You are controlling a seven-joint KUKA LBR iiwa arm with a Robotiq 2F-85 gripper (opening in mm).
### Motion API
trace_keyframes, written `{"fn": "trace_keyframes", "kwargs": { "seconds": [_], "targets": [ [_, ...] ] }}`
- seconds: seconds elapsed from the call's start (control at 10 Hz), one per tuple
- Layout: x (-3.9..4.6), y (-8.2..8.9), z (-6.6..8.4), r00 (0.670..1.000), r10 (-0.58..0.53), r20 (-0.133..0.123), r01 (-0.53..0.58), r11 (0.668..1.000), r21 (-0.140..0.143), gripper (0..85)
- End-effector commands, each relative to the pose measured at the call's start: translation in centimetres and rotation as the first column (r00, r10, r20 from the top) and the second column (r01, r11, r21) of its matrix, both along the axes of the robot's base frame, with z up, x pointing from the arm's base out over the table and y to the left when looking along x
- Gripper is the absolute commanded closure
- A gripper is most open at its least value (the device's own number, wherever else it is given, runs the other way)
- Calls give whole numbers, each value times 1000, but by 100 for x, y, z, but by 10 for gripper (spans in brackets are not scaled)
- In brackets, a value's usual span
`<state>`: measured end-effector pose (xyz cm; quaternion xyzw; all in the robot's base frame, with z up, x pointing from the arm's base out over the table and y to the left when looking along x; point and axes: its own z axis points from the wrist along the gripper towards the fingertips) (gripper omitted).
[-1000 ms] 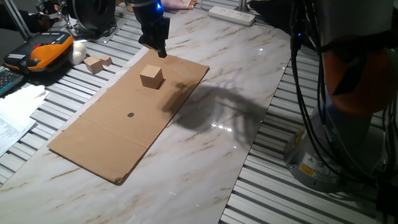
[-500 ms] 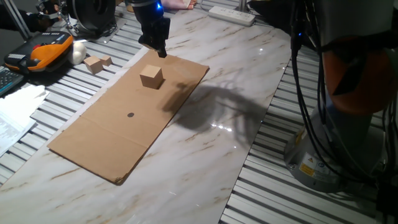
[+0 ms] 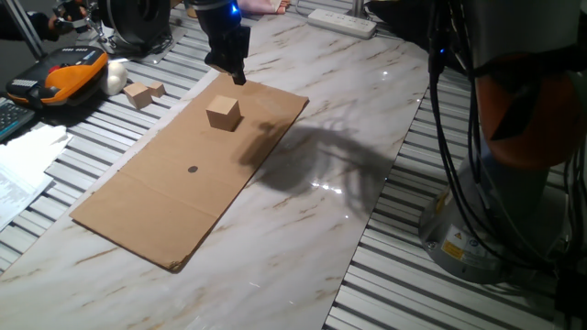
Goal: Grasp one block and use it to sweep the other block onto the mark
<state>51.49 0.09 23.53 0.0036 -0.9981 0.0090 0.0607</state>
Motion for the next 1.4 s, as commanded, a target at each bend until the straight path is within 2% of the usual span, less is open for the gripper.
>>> {"fn": "trace_keyframes", "kwargs": {
  "seconds": [0.0, 0.1, 0.2, 0.3, 0.4, 0.5, 0.7, 0.9, 1.1, 1.2, 1.3],
  "targets": [
    [-1, -1, 5, 1000, 8, 30, -7, 1000, -8, 850],
    [-1, -1, 5, 998, 19, 67, -15, 998, -65, 850],
    [-1, -1, 5, 998, 3, 62, 0, 999, -46, 850],
    [-1, -1, 5, 998, -25, 64, 25, 1000, 0, 850],
    [-1, -1, 5, 997, -23, 67, 24, 1000, -5, 850],
    [-1, -1, 5, 997, -33, 74, 31, 999, 23, 850],
    [-1, -1, 5, 994, -48, 100, 43, 998, 49, 850],
    [-1, -1, 5, 991, -72, 109, 67, 997, 43, 850],
    [-1, -1, 5, 988, -69, 139, 61, 996, 57, 850],
    [-1, -1, 5, 985, -58, 165, 51, 998, 46, 850],
    [-1, -1, 5, 984, -41, 175, 36, 999, 33, 850]
  ]
}}
